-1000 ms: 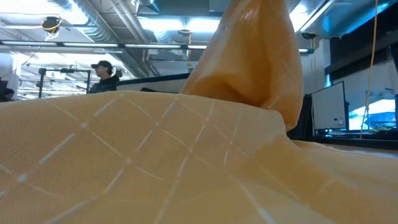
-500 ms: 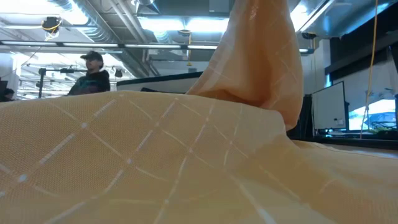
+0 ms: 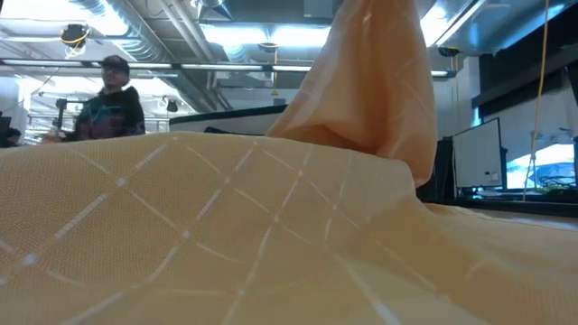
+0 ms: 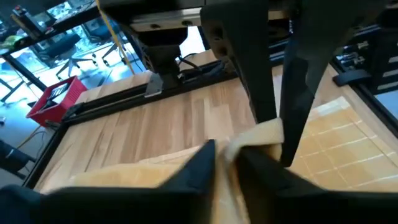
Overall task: Fold towel
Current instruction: Fold the orange towel
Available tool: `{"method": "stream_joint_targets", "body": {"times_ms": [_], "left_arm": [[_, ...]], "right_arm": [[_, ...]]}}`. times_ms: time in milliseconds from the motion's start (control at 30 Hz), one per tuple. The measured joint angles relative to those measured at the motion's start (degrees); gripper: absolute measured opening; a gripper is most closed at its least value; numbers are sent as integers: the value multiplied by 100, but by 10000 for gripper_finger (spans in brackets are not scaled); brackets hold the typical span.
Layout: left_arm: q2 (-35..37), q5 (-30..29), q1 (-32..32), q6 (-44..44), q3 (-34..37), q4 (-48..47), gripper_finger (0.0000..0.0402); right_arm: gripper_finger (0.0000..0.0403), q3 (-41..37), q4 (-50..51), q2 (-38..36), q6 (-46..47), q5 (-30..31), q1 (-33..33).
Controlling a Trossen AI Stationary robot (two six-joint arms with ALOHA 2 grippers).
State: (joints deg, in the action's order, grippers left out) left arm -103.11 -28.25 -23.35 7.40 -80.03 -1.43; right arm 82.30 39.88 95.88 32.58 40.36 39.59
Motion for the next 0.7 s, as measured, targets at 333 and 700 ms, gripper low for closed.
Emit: {"method": "stream_joint_targets", "body": {"times_ms": [333, 700], "left_arm": [[801, -813, -637, -429, 0, -1289, 5], [1275, -634, -2038, -1783, 57, -3316, 3]], "right_arm": [[52, 404, 1913, -364, 682, 898, 504], [160, -1350, 1405, -369, 2408, 940, 633]]}}
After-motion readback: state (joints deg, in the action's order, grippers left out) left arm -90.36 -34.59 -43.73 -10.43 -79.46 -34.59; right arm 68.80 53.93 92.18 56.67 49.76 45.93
